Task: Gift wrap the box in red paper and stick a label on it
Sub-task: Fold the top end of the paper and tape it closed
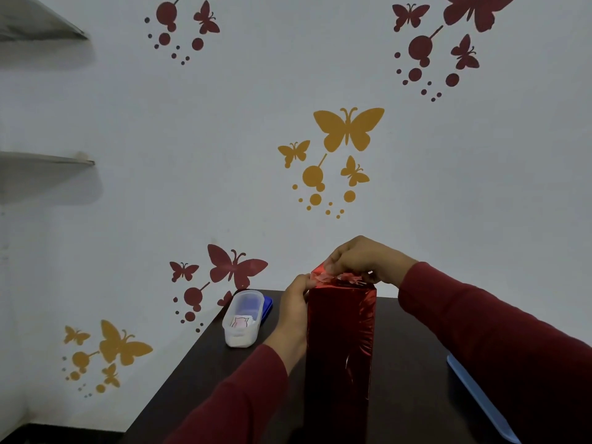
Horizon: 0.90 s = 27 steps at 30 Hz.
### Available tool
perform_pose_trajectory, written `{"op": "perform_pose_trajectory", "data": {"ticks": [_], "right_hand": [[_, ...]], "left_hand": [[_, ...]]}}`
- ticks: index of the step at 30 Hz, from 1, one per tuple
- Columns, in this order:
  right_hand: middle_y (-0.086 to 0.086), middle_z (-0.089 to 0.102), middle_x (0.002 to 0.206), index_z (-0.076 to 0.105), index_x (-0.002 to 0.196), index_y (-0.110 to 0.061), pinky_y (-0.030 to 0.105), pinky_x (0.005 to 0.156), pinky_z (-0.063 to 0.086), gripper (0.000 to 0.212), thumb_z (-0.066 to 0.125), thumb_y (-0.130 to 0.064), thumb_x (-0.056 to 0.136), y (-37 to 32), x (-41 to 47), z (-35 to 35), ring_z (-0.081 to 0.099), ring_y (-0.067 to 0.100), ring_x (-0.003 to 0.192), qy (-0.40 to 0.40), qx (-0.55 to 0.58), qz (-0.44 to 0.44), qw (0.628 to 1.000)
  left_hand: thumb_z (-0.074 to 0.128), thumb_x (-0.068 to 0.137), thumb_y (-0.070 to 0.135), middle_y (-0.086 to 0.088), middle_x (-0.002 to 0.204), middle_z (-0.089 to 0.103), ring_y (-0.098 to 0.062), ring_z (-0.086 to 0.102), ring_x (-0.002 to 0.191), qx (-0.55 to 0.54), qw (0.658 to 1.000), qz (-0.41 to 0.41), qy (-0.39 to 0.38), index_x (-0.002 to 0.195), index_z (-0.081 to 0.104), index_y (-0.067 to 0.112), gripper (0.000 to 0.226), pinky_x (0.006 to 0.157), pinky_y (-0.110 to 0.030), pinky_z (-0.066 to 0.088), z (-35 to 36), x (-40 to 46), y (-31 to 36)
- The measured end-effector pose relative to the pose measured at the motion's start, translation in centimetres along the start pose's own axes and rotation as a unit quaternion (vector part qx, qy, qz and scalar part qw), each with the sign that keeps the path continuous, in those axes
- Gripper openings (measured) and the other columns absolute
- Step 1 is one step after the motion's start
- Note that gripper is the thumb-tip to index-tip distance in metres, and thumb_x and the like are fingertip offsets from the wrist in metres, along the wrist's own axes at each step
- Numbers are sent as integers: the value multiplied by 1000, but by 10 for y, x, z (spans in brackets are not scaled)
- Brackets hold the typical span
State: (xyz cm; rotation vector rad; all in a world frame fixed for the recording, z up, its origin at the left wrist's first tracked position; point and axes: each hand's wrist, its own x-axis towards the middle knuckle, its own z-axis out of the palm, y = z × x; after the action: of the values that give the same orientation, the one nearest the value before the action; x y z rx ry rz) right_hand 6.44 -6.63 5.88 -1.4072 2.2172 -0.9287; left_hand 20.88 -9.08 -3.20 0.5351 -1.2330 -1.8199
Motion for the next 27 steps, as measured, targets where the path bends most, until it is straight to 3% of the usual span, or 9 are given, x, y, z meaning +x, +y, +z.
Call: {"op": "perform_pose_trajectory", "data": {"ticks": [5,10,13,15,18,20,24,27], "right_hand": [[-6,68,72,84,94,-17,14,36,34,17,89,-16,77,3,2,3,46,5,52,23,-5,-29,999],[-5,78,91,85,89,-22,20,68,48,18,89,-16,73,8,9,9,64,7,89,56,-19,-55,997],[-12,69,87,83,103,-25,17,67,44,33,91,-19,71,6,6,11,60,4,86,76,-37,-57,995],[-10,63,93,78,115,-28,19,76,45,49,93,-23,69,6,7,11,59,7,90,94,-40,-48,994],[-4,69,114,76,121,-27,26,92,49,59,95,-20,66,5,7,13,59,14,104,89,-6,-9,996],[-4,69,123,76,121,-27,32,102,51,58,93,-15,67,5,7,16,61,17,114,90,26,9,996],[-7,72,104,80,105,-36,36,90,60,45,74,-7,72,14,5,26,69,15,95,169,46,-3,984],[-7,74,89,80,98,-38,37,82,62,36,76,-14,71,24,3,28,70,13,80,200,89,-36,975]], "left_hand": [[48,97,16,-2,61,66,-8,63,45,-9,1000,2,17,76,65,10,28,44,-16,50,0,2,1],[52,96,21,-4,62,62,-9,60,45,11,999,-17,32,71,64,10,30,42,-15,46,1,5,5],[64,89,32,-8,88,72,-18,68,72,78,994,-14,74,92,71,9,24,56,-25,48,2,18,7],[72,85,33,-8,98,76,-22,70,84,123,988,-11,94,107,72,13,30,60,-27,48,0,26,4],[68,90,24,-12,98,75,-18,68,76,136,986,9,98,107,71,10,23,54,-23,47,-2,29,1],[64,91,21,-15,101,74,-19,66,78,141,985,18,100,106,70,8,21,58,-25,48,-2,30,-1],[61,91,20,-11,90,66,-19,58,77,154,982,42,102,94,66,8,14,66,-30,45,-2,30,-5],[62,93,21,-7,91,66,-16,56,78,163,978,55,117,101,66,5,19,67,-28,44,-4,32,-8]]}}
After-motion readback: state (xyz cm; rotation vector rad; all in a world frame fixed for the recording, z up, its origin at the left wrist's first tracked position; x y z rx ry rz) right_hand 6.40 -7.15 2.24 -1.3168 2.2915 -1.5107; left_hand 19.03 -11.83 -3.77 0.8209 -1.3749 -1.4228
